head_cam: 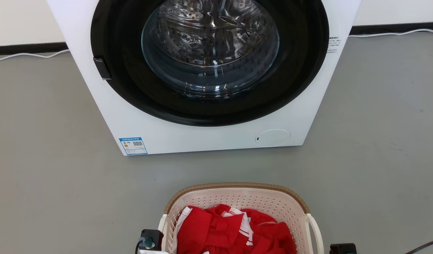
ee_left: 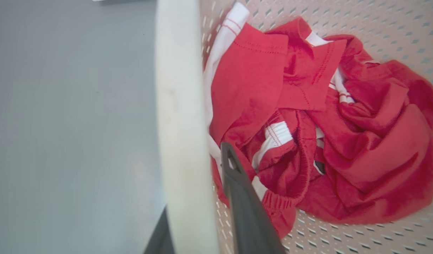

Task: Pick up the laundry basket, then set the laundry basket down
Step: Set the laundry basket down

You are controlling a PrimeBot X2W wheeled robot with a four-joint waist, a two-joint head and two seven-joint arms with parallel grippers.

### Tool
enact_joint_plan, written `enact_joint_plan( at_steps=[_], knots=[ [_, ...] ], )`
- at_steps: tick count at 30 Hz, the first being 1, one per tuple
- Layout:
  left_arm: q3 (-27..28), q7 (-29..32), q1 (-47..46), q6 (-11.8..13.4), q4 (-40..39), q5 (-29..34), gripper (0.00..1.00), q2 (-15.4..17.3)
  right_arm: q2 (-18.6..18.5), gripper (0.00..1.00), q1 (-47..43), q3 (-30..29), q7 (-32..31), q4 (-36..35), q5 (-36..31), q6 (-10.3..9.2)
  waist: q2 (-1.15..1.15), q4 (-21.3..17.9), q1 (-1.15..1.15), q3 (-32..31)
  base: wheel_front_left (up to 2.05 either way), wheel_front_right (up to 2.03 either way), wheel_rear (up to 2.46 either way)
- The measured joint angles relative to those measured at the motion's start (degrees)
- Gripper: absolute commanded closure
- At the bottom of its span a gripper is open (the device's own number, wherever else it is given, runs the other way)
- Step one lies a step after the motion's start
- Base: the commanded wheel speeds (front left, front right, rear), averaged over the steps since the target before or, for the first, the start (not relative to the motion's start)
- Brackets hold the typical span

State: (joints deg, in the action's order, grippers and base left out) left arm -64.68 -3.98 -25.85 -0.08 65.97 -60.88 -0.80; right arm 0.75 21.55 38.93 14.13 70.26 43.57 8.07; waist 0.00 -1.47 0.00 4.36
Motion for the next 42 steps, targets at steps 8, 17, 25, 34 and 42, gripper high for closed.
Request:
enact_joint_plan(
  at_steps=[8, 17, 25, 34, 42],
  knots=[
    [-0.21, -0.18, -0.96, 0.01, 0.14, -0.04, 1.0, 0.01, -0.03, 1.0, 0.85, -0.31, 0.0, -0.15, -0.02, 0.0, 0.0, -0.08, 0.0, 1.67, 0.0, 0.0, 0.0],
    [-0.19, -1.36, -4.13, 0.04, 0.62, -0.04, 1.0, 0.04, -0.09, 1.0, 3.85, -2.69, 0.0, -0.93, -2.08, 0.0, 0.0, 0.08, 0.0, 5.34, 0.0, 0.0, 0.0],
    [-0.13, -2.9, -8.61, 0.19, 1.16, 0.02, 1.0, 0.07, -0.4, 1.0, 7.4, -6.17, 0.0, -2.47, -5.65, -0.01, 0.0, 0.25, 0.0, 10.25, 0.0, 0.0, 0.0],
    [0.4, -5.06, -14.27, 0.93, 1.4, 0.45, 1.0, 0.09, -0.93, 1.0, 11.79, -10.03, 0.07, -4.3, -9.64, -0.02, 0.0, 0.83, 0.0, 16.44, 0.0, 0.0, 0.0],
    [1.13, -7.32, -20.32, 1.96, 1.29, 0.82, 1.0, 0.13, -1.33, 1.0, 16.82, -14.36, 0.09, -6.03, -13.68, -0.02, 0.0, 1.52, 0.0, 22.94, 0.0, 0.0, 0.0]
  ],
)
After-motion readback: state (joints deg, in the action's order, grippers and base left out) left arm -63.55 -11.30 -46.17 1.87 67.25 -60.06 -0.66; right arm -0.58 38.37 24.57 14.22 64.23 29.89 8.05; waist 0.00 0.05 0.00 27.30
